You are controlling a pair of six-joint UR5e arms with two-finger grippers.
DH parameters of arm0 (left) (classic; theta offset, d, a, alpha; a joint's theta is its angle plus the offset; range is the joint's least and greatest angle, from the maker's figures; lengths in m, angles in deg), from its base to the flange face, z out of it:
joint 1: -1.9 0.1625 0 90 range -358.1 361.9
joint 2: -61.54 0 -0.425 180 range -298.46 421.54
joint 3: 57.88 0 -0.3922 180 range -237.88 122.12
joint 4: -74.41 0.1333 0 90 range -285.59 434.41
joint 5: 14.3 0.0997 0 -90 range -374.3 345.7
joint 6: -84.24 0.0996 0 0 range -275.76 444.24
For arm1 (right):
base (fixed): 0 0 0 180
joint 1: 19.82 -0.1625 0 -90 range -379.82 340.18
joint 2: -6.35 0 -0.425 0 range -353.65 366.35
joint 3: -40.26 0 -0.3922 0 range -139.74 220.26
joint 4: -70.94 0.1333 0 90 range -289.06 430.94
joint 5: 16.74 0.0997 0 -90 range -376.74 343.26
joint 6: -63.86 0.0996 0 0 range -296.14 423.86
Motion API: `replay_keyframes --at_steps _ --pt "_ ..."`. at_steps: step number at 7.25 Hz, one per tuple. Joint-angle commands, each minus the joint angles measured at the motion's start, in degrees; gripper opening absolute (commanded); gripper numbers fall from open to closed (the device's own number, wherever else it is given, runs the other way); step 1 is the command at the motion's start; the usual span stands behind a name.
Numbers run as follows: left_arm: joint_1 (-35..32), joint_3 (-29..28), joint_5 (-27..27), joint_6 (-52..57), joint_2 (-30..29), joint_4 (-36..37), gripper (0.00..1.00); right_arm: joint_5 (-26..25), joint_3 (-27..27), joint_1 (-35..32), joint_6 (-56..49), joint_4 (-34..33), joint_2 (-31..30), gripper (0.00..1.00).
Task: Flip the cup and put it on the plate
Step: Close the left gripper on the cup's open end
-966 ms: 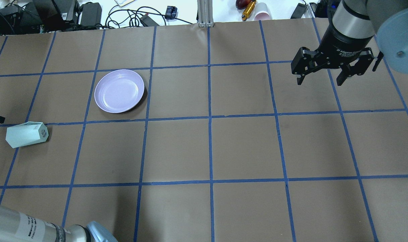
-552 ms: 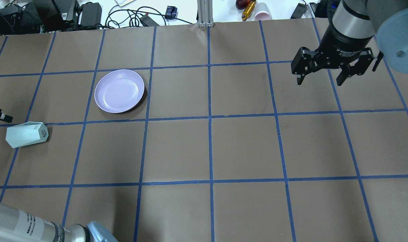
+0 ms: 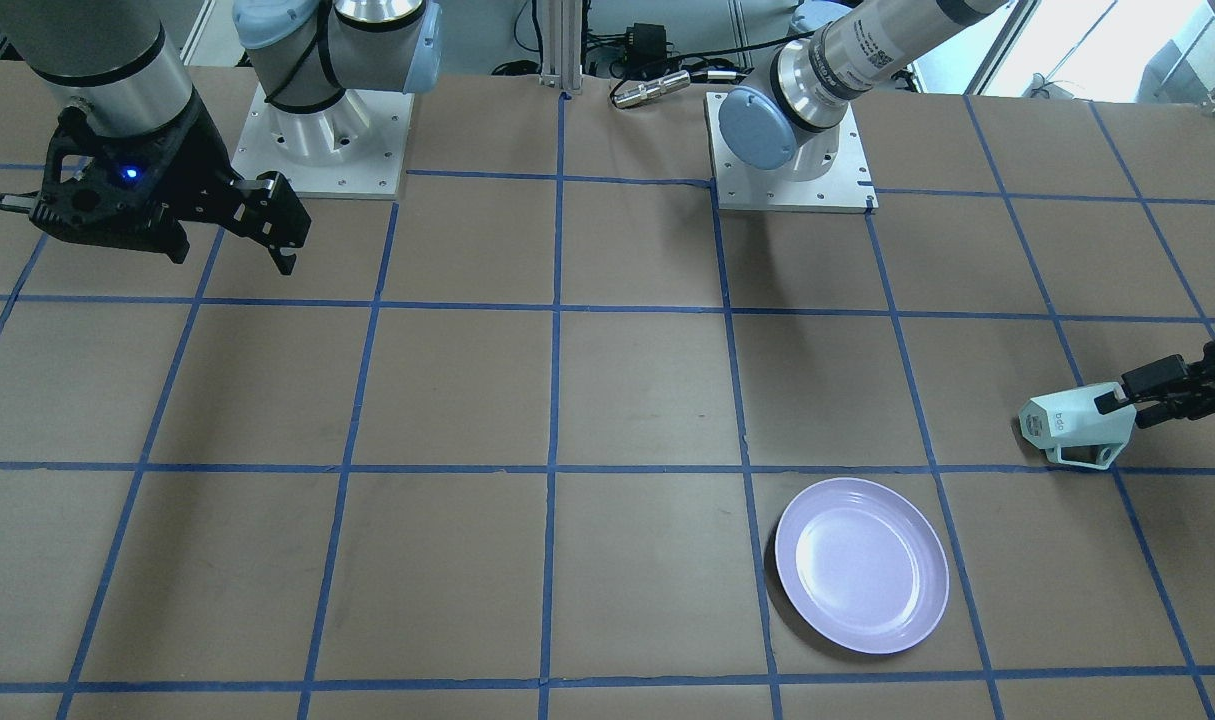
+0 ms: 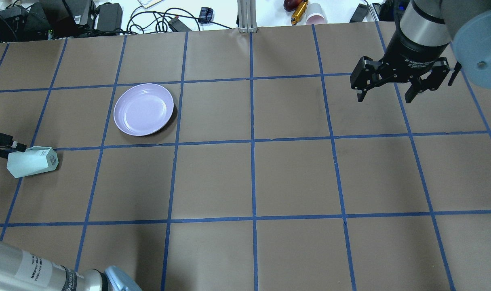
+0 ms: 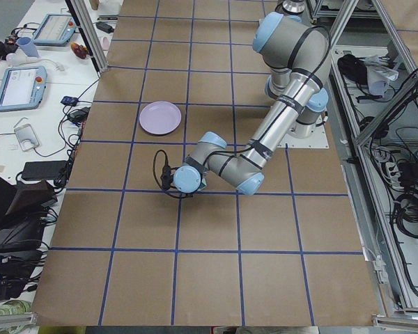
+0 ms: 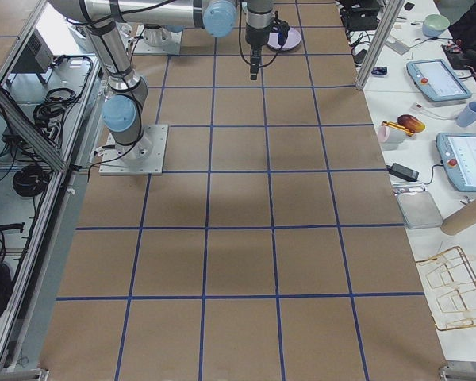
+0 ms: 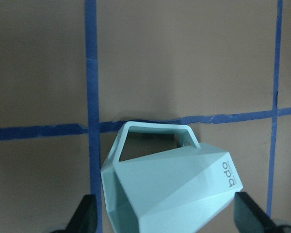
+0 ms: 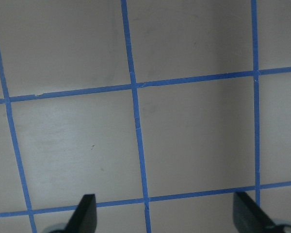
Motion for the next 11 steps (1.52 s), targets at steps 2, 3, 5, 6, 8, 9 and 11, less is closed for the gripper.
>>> replay_keyframes --at_steps 2,3,5,6,8,9,11 --pt "0.0 0.85 -0.24 -0.54 -1.12 0.02 1.0 0.0 0.0 0.0 0.0 0.0 0.0 1.0" --pt "-0.09 0.76 -0.33 -0.71 -1.38 -0.07 0.92 0.0 0.0 0.0 0.0 0.0 0.0 1.0" --pt "-0.09 0.76 -2.51 -1.76 -1.38 -0.59 0.59 0.0 0.0 0.0 0.0 0.0 0.0 1.0" --pt "-0.18 0.67 -2.61 -3.69 -0.86 -0.77 0.33 0.0 0.0 0.0 0.0 0.0 0.0 1.0" --pt "-0.7 0.06 -2.53 -4.14 0.19 -0.77 0.14 0.0 0.0 0.0 0.0 0.0 0.0 1.0" --pt "-0.79 0.06 -2.61 -5.88 0.63 -0.68 0.14 0.0 0.0 0.0 0.0 0.0 0.0 1.0" --pt "-1.93 -0.03 -2.09 -8.97 2.12 -0.25 0.0 0.0 0.0 0.0 0.0 0.0 0.0 1.0"
